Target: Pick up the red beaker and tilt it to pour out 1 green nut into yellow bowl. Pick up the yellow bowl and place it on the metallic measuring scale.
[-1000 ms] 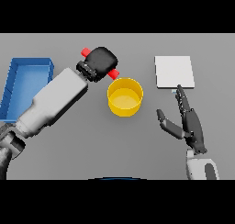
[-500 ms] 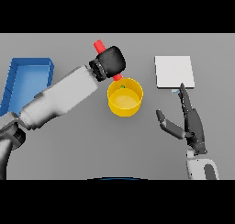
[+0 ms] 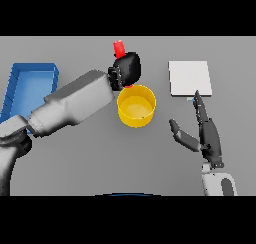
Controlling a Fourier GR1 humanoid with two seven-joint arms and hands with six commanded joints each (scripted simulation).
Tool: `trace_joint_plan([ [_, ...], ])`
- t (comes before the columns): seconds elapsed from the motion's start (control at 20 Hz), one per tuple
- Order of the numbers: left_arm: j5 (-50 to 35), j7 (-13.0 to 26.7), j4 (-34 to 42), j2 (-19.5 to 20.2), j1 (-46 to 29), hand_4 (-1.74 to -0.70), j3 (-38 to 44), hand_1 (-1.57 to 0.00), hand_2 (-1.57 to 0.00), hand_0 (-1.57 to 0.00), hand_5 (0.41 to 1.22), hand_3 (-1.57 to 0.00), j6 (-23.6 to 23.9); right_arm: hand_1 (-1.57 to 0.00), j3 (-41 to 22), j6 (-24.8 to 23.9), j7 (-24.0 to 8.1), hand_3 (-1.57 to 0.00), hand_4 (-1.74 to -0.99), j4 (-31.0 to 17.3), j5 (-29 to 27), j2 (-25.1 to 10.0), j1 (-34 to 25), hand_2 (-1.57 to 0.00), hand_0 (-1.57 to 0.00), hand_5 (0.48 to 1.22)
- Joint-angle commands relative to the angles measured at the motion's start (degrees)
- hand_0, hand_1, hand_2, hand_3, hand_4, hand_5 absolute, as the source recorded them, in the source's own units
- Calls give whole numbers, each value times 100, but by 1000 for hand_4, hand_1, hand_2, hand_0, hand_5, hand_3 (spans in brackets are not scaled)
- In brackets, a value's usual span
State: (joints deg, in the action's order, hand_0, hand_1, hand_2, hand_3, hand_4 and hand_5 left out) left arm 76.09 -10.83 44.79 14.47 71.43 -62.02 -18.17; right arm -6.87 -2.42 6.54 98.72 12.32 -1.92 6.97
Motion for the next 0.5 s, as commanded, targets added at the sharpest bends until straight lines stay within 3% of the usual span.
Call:
trace_joint_plan([
  [0.0,87,-17,-55,-37,86,-1733,-65,-1571,-1571,-1571,1221,-1569,42,1,29,14,47,1,-1133,-18,-19,-34,19,1,1,579],
  [0.2,361,-282,-145,-126,627,-1732,-259,-1571,-1571,-1571,1221,-1570,90,1,14,-29,-50,1,-1138,78,5,-6,32,1,1,572],
  [0.3,464,-540,-267,36,1174,-1729,-235,-1571,-1571,-1571,1221,-1570,84,1,-17,-46,-158,1,-1138,27,24,51,-60,1,1,565],
  [0.35,450,-567,-351,145,1387,-1728,-112,-1571,-1571,-1571,1221,-1571,164,1,-33,-58,-51,1,-1135,54,75,26,2,1,1,563],
  [0.45,266,-524,-660,279,1718,-1724,283,-1571,-1571,-1571,1221,-1571,215,1,-21,-71,-137,1,-1130,1,72,36,-150,1,1,554],
])
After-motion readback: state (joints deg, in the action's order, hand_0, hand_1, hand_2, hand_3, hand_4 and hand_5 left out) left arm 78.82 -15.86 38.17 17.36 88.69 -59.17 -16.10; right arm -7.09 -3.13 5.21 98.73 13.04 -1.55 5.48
